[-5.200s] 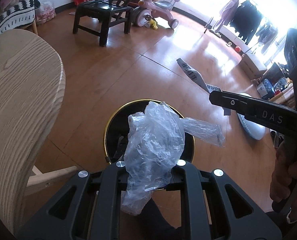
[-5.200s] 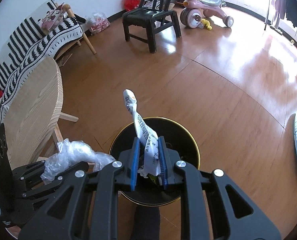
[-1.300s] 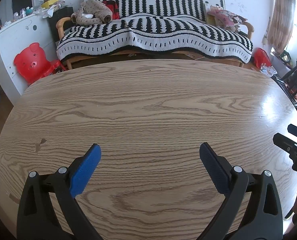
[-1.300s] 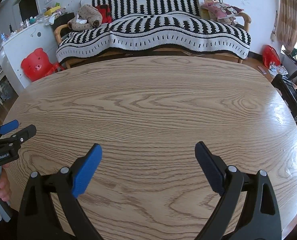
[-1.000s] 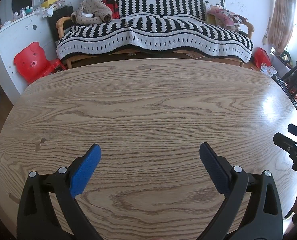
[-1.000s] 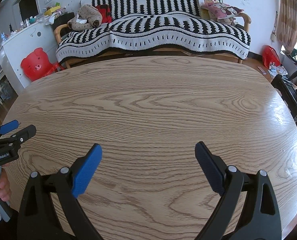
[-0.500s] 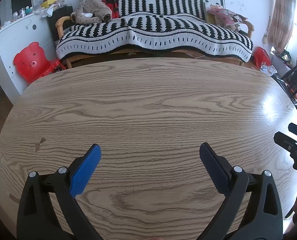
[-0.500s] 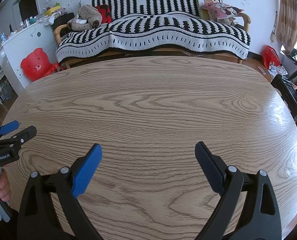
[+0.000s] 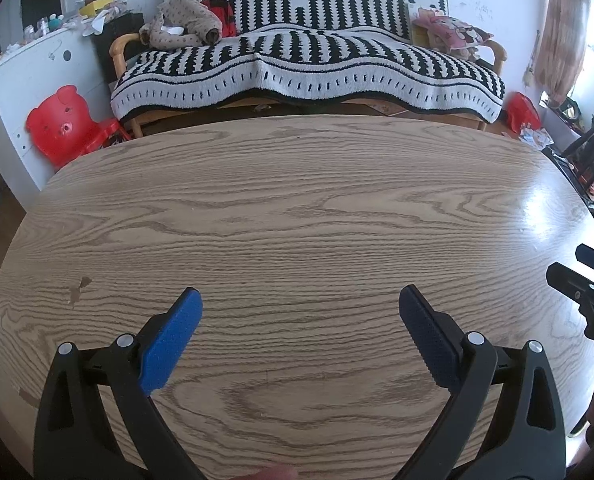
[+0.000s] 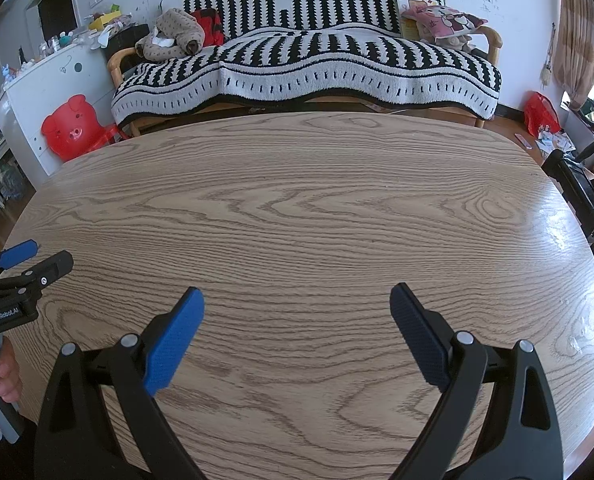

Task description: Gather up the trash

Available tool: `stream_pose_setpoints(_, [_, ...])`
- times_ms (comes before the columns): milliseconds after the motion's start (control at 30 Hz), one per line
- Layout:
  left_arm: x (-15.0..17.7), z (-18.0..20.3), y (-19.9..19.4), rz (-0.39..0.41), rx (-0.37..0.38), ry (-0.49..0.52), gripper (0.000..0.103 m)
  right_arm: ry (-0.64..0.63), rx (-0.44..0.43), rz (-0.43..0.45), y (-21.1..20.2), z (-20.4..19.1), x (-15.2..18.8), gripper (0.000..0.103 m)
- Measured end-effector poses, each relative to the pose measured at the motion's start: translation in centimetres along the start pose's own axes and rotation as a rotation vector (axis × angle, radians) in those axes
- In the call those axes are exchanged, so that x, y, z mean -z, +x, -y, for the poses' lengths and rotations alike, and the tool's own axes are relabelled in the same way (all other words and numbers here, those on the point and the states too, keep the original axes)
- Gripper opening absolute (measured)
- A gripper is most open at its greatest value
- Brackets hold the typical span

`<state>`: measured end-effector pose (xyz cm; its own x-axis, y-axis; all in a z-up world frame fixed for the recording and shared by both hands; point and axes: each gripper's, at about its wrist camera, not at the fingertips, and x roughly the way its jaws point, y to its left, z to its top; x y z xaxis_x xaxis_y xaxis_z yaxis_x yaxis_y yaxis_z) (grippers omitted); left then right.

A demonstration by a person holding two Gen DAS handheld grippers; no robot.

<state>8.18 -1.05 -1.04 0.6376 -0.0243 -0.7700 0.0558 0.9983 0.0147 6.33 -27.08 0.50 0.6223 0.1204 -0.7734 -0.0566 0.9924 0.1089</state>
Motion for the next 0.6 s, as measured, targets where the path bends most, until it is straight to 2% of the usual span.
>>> stream_pose_setpoints(233, [0.06, 0.36, -0.35, 0.023, -0.015, 0.022, 0.096, -0.001, 0.001, 0.000, 0.05, -0.06, -0.02, 0.091])
stream_pose_setpoints(600, [-0.11, 0.18, -0.27, 0.005, -0.009, 0.003, 0.096, 0.000, 0.002, 0.000, -0.10, 0.16, -0.07, 0.091])
